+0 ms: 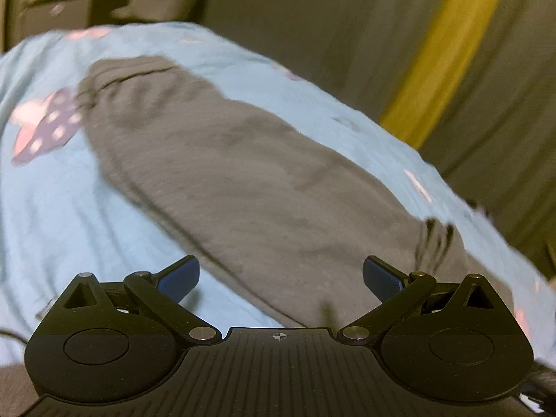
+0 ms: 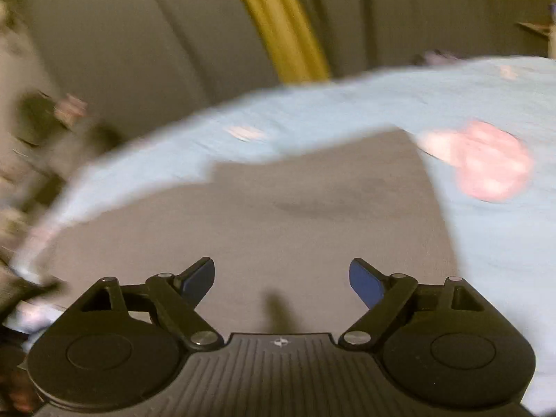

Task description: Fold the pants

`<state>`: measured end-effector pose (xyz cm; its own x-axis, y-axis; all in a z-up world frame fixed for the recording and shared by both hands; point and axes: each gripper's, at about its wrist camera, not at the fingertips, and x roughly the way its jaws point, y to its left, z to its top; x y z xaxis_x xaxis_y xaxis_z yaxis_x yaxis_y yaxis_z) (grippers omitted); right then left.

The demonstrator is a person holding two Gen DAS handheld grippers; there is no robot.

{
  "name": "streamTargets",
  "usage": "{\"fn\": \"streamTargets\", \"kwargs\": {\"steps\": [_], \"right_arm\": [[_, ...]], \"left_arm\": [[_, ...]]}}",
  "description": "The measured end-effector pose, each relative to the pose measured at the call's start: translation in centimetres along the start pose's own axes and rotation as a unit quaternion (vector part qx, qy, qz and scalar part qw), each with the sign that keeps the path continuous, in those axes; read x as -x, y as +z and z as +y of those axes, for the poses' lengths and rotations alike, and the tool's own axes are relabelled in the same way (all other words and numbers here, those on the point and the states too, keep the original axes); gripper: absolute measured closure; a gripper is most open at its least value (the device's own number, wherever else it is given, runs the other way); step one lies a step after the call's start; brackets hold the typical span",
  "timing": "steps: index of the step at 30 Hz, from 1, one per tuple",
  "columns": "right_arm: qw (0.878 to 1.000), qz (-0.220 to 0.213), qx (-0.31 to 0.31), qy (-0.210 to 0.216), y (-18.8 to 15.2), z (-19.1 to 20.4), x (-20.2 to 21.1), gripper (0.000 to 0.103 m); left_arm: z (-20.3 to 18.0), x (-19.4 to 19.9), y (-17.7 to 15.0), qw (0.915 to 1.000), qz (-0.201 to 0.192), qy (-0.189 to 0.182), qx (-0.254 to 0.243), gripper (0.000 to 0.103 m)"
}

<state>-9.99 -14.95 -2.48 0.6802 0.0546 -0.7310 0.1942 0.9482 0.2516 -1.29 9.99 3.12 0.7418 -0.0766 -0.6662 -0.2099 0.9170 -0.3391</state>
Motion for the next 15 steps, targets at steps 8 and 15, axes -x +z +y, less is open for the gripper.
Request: {"fn": "streamTargets", "kwargs": {"steps": [8, 15], "right_arm": [[0.994, 0.043, 0.103, 0.019, -2.1, 3.5, 0.6, 0.004], [0.985, 0.007, -0.155, 0.079, -0.5, -6.4, 4.6, 0.004]], "left_arm": [[-6.4, -2.0, -0.3, 0.9893, 0.053, -0.116, -0.071, 0.000], [-9.7, -8.2, -0.3, 0.9694, 0.151, -0.176, -0.082, 0.000]]}}
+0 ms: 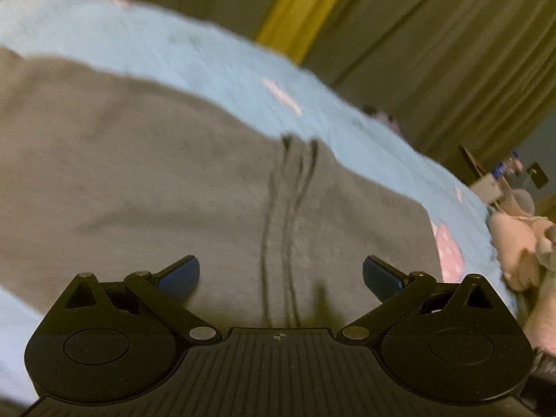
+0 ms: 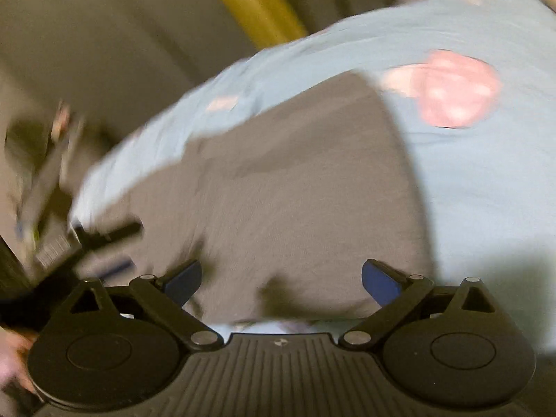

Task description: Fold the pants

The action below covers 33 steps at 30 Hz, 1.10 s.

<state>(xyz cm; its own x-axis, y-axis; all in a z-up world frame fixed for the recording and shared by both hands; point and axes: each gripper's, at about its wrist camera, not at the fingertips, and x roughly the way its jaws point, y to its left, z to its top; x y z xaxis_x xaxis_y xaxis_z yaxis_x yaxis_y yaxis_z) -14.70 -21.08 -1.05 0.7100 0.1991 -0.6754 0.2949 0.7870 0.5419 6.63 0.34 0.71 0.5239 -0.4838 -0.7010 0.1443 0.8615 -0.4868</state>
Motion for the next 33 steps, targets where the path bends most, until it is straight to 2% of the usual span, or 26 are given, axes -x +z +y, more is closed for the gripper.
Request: {"fn": "streamTargets", "kwargs": {"steps": [2, 3, 4, 6, 9, 10, 13, 17, 19, 21, 22, 25, 33], "right_arm": [[1.000, -0.012, -0.017, -0.020, 0.6, -0.8, 0.5, 0.004], [0.999, -0.015, -0.020, -0.037, 1.0, -1.1, 0.1, 0.004], [0.998, -0.012, -0.026, -0.050, 1.2, -1.4, -0.3, 0.004], [0.997, 0.008, -0.055, -0.052, 1.3, -2.4, -1.8, 0.004], [0.994, 0.028, -0.085, -0.063, 1.7, -3.6, -3.0, 0.004], [0.994, 0.028, -0.085, -0.065, 1.7, -3.6, -3.3, 0.004], [0.995, 0.026, -0.068, -0.071, 1.3, -3.0, -3.4, 0.004], [0.995, 0.027, -0.058, -0.077, 1.3, -2.5, -3.4, 0.004], [0.995, 0.026, -0.059, -0.077, 1.4, -2.7, -3.6, 0.004], [0.995, 0.026, -0.057, -0.078, 1.4, -2.5, -3.8, 0.004], [0.995, 0.027, -0.054, -0.079, 1.4, -2.4, -3.9, 0.004], [0.996, 0.029, -0.043, -0.080, 1.3, -2.2, -4.0, 0.004], [0.996, 0.026, -0.051, -0.075, 1.2, -2.4, -3.8, 0.004]], "left_arm": [[0.3, -1.9, 0.3, 0.9996, 0.023, -0.014, 0.013, 0.000], [0.4, -2.5, 0.3, 0.9993, 0.029, -0.019, 0.014, 0.006], [0.5, -2.9, 0.4, 0.9992, 0.030, -0.023, 0.011, 0.024], [0.5, -3.6, 0.4, 0.9991, 0.041, -0.015, 0.004, 0.046], [0.7, -3.9, 0.2, 0.9988, 0.043, -0.024, 0.004, 0.050], [0.8, -4.0, 0.2, 0.9985, 0.045, -0.030, 0.006, 0.061], [0.7, -4.2, 0.3, 0.9985, 0.045, -0.031, 0.004, 0.079], [0.3, -3.9, 0.0, 0.9985, 0.034, -0.040, -0.012, 0.082], [0.2, -4.5, -0.1, 0.9987, 0.040, -0.029, -0.013, 0.075], [0.3, -5.2, -0.1, 0.9987, 0.043, -0.026, -0.004, 0.074], [0.3, -5.2, 0.0, 0.9988, 0.040, -0.027, -0.004, 0.080], [-0.1, -4.8, -0.1, 0.9991, 0.031, -0.025, -0.011, 0.085], [-0.9, -1.4, 0.3, 0.9984, -0.021, -0.047, -0.024, 0.086]]}}
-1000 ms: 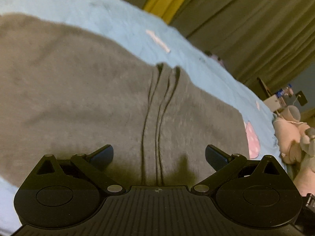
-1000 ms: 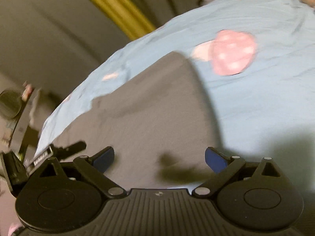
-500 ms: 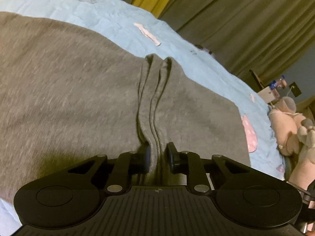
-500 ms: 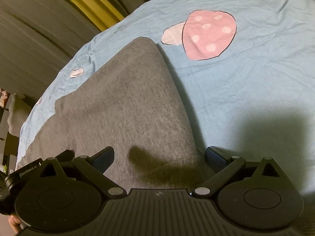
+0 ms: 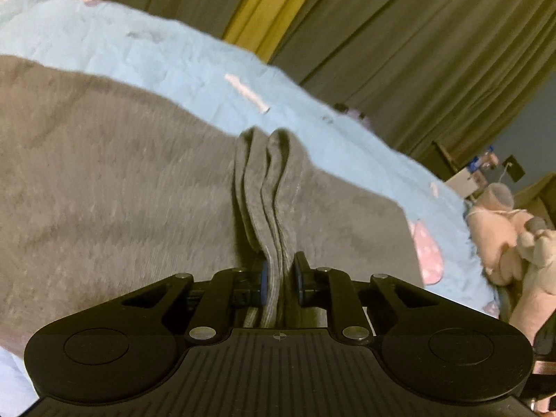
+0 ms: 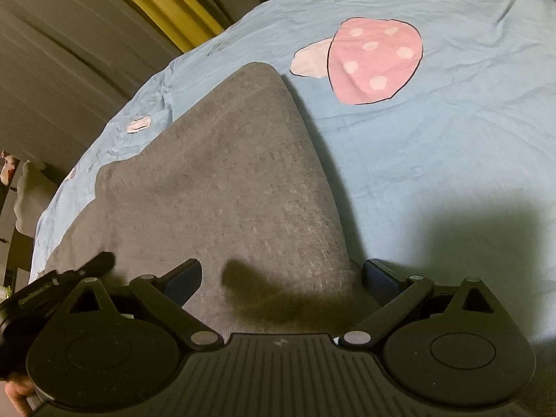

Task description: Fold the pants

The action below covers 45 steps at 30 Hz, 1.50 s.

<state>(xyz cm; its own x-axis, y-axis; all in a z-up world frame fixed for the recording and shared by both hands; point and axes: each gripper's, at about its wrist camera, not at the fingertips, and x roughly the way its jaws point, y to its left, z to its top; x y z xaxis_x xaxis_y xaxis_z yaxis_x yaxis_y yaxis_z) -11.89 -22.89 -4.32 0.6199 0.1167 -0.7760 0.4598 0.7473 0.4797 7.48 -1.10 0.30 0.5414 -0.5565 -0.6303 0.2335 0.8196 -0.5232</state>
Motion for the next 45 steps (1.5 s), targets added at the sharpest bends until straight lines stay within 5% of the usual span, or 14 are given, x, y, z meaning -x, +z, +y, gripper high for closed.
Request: {"fn": "streamTargets", "kwargs": {"steps": [17, 45], "right_arm": [[0.999, 0.001, 0.030, -0.023, -0.4, 0.7, -0.8, 0.004], [0.999, -0.002, 0.031, -0.021, -0.3, 0.7, -0.7, 0.004]], "left_arm": [[4.9, 2.1, 1.5, 0.9968, -0.022, 0.055, 0.053, 0.086], [4.9, 2.7, 1.2, 0.9952, -0.028, 0.078, 0.051, 0.086]]}}
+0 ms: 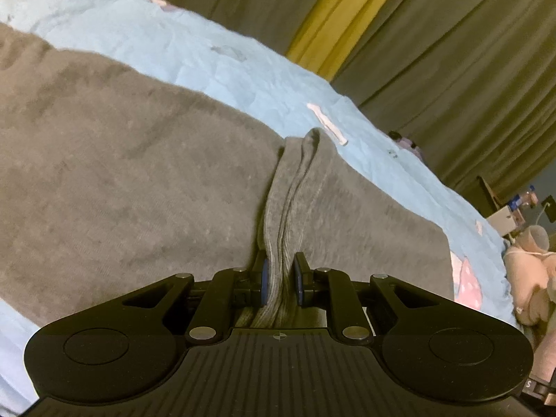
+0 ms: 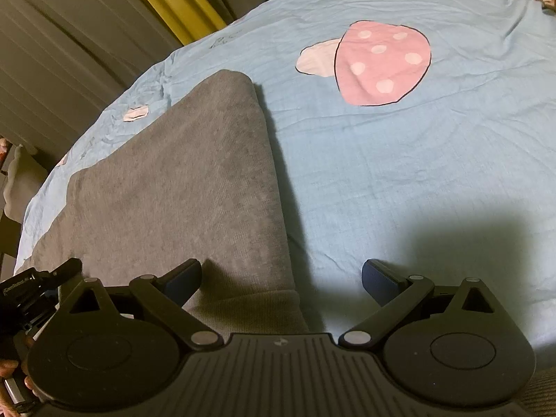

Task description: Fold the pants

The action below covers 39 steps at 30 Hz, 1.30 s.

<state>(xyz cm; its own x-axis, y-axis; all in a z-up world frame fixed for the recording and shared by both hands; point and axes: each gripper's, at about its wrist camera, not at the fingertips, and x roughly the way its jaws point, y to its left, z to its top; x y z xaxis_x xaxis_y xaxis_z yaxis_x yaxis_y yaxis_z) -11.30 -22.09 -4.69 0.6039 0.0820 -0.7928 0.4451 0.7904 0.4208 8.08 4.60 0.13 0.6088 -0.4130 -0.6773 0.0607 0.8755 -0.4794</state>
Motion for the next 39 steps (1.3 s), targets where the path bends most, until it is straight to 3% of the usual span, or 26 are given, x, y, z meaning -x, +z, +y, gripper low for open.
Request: {"fn": "streamTargets", "kwargs": {"steps": [5, 6, 7, 9, 10, 11, 15, 17, 19, 20, 24, 28, 32, 35, 36, 37, 38, 39], "right_arm": [[1.000, -0.002, 0.009, 0.004, 0.0, 0.2, 0.0, 0.004], [1.000, -0.002, 0.011, 0.003, -0.1, 0.3, 0.0, 0.004], [1.000, -0.002, 0.015, 0.002, -0.1, 0.4, 0.0, 0.004], [1.000, -0.001, 0.023, -0.001, -0.1, 0.7, -0.1, 0.004], [1.000, -0.001, 0.026, -0.004, -0.1, 0.9, -0.2, 0.004], [1.000, -0.002, 0.029, -0.004, -0.1, 1.0, -0.2, 0.004], [0.999, -0.030, 0.041, -0.004, -0.4, 1.6, 0.4, 0.004], [0.996, -0.061, 0.061, -0.002, -0.7, 2.2, 1.2, 0.004], [0.991, -0.095, 0.098, 0.003, -1.2, 3.1, 2.0, 0.008], [0.986, -0.111, 0.121, 0.000, -1.6, 3.7, 2.3, 0.012], [0.976, -0.112, 0.189, -0.011, -2.4, 5.8, 1.7, 0.056], [0.974, -0.068, 0.211, -0.041, -2.3, 6.5, -0.2, 0.055], [0.977, -0.069, 0.201, -0.034, -2.1, 6.4, -0.1, 0.053], [0.979, -0.071, 0.191, -0.016, -2.3, 5.9, 0.1, 0.046], [0.979, -0.069, 0.191, -0.015, -2.3, 5.9, 0.1, 0.043], [0.978, -0.069, 0.194, -0.017, -2.4, 6.0, 0.0, 0.042], [0.978, -0.067, 0.197, -0.019, -2.4, 6.1, -0.1, 0.039], [0.978, -0.065, 0.199, -0.021, -2.4, 6.1, -0.2, 0.030]], "left_arm": [[1.3, 1.0, 0.3, 0.9994, -0.008, 0.022, 0.024, 0.088], [1.5, 1.1, 0.4, 0.9989, -0.015, 0.036, 0.024, 0.093], [1.4, 1.2, 0.4, 0.9976, -0.028, 0.063, 0.009, 0.101], [0.9, 1.6, 0.4, 0.9879, -0.064, 0.135, -0.042, 0.102], [0.9, 1.6, 0.5, 0.9841, -0.073, 0.151, -0.058, 0.102], [1.3, 1.7, 0.6, 0.9857, -0.074, 0.142, -0.053, 0.101], [3.9, 2.1, 1.1, 0.9948, -0.069, 0.049, 0.056, 0.082], [3.9, 2.1, 1.0, 0.9942, -0.072, 0.045, 0.065, 0.074], [3.5, 2.1, 0.9, 0.9929, -0.079, 0.073, 0.051, 0.064], [3.3, 1.9, 0.9, 0.9925, -0.079, 0.084, 0.041, 0.061], [2.9, 1.9, 0.8, 0.9933, -0.076, 0.082, 0.028, 0.054], [3.3, 1.6, 0.8, 0.9949, -0.065, 0.071, 0.030, 0.052], [2.8, 1.9, 0.5, 0.9971, -0.057, 0.045, 0.019, 0.050], [1.8, 2.1, 0.3, 0.9980, -0.062, 0.007, -0.007, 0.034], [1.4, 1.9, 0.2, 0.9980, -0.060, 0.009, -0.016, 0.028], [1.2, 1.5, 0.0, 0.9979, -0.054, 0.021, -0.029, 0.028], [1.0, 0.7, -0.1, 0.9974, -0.037, 0.044, -0.043, 0.029], [0.9, -0.5, -0.2, 0.9954, -0.009, 0.078, -0.056, 0.036]]}}
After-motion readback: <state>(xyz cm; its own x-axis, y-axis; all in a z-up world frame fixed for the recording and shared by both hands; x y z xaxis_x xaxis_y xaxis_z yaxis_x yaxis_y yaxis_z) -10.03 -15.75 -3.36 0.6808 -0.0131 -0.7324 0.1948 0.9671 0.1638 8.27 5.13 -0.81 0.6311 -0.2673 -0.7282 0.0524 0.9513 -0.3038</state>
